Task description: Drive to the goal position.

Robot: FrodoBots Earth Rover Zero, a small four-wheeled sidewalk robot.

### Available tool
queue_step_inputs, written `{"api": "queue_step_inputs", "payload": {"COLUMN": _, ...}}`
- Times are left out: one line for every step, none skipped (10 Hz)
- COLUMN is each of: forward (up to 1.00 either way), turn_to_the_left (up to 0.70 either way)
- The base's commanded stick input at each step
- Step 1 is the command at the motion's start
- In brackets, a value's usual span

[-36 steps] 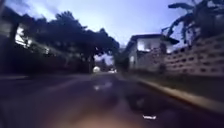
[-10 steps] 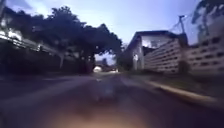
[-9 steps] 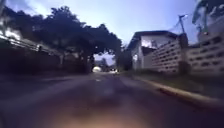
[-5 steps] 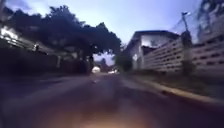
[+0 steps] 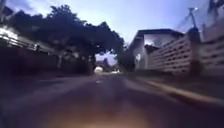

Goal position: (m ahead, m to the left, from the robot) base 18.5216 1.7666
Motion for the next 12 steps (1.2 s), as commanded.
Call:
{"api": "queue_step_inputs", "payload": {"forward": 0.7, "turn_to_the_left": -0.35}}
{"api": "queue_step_inputs", "payload": {"forward": 0.7, "turn_to_the_left": -0.09}}
{"api": "queue_step_inputs", "payload": {"forward": 0.7, "turn_to_the_left": -0.04}}
{"api": "queue_step_inputs", "payload": {"forward": 0.7, "turn_to_the_left": 0.0}}
{"api": "queue_step_inputs", "payload": {"forward": 0.7, "turn_to_the_left": 0.0}}
{"api": "queue_step_inputs", "payload": {"forward": 0.7, "turn_to_the_left": 0.0}}
{"api": "queue_step_inputs", "payload": {"forward": 0.7, "turn_to_the_left": -0.19}}
{"api": "queue_step_inputs", "payload": {"forward": 0.7, "turn_to_the_left": -0.35}}
{"api": "queue_step_inputs", "payload": {"forward": 0.7, "turn_to_the_left": -0.35}}
{"api": "queue_step_inputs", "payload": {"forward": 0.7, "turn_to_the_left": -0.28}}
{"api": "queue_step_inputs", "payload": {"forward": 0.7, "turn_to_the_left": -0.05}}
{"api": "queue_step_inputs", "payload": {"forward": 0.7, "turn_to_the_left": 0.0}}
